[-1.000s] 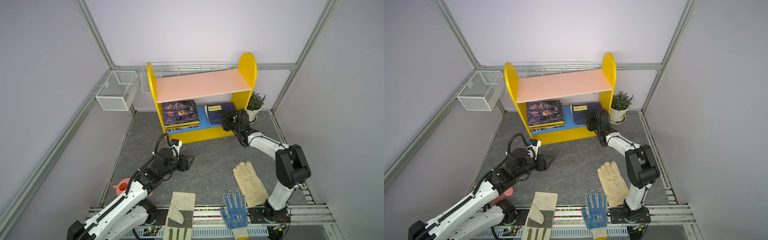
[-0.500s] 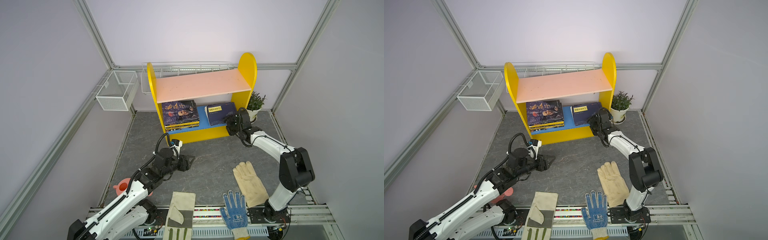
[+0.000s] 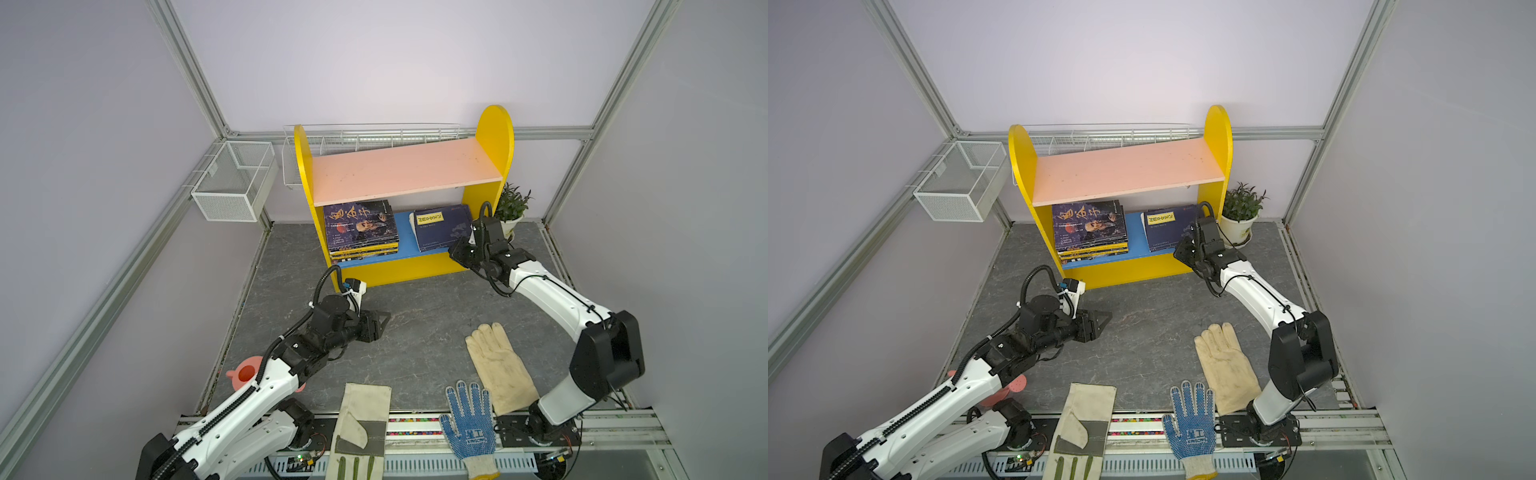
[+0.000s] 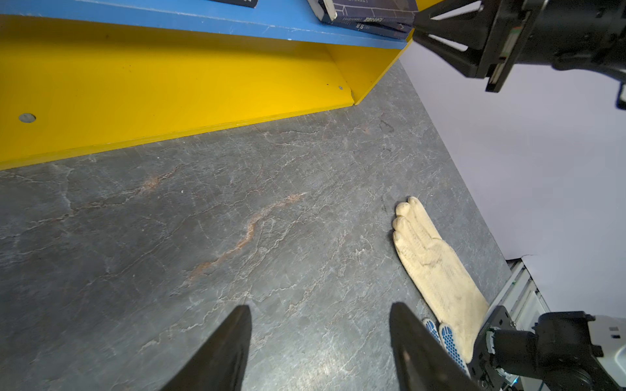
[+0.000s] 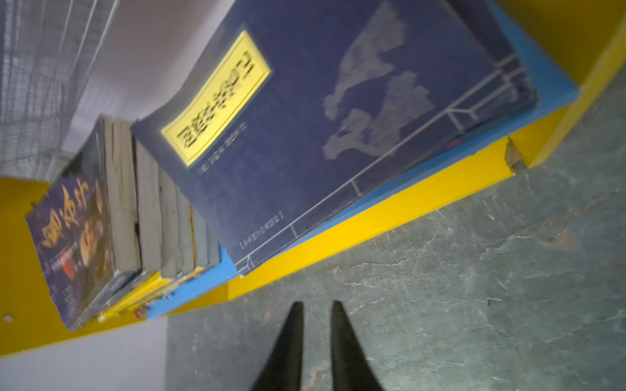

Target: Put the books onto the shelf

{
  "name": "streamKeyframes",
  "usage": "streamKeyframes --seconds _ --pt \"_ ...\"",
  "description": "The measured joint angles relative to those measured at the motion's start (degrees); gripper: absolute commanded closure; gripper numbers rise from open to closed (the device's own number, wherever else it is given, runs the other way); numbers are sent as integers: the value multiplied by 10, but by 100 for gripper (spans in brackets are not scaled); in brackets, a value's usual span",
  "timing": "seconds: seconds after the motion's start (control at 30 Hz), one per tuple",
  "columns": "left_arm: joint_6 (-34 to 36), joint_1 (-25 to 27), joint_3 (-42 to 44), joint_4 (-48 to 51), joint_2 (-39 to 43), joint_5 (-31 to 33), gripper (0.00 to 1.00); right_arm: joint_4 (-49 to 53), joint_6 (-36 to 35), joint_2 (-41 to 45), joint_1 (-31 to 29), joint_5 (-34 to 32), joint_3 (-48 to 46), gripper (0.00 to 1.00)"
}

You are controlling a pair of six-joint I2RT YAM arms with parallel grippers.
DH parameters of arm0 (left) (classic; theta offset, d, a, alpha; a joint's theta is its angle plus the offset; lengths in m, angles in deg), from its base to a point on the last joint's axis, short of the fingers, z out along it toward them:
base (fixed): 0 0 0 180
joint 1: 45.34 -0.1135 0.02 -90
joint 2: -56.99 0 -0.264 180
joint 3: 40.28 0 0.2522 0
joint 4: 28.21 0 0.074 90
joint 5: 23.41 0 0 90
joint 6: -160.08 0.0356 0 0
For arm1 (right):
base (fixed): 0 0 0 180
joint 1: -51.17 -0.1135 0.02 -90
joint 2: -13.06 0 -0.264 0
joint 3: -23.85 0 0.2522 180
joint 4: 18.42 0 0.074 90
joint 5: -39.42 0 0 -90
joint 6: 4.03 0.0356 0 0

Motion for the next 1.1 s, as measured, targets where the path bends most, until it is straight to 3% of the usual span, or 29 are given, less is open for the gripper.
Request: streamKeyframes --seconds 0.2,0.57,1.1 --pt "0 0 0 -4 -4 1 35 27 -42 -66 -16 42 66 93" --pt "0 0 0 -3 12 11 35 42 -50 -151 -34 90 134 91" --pt "0 0 0 -3 12 15 35 24 -40 -163 -5 62 160 89"
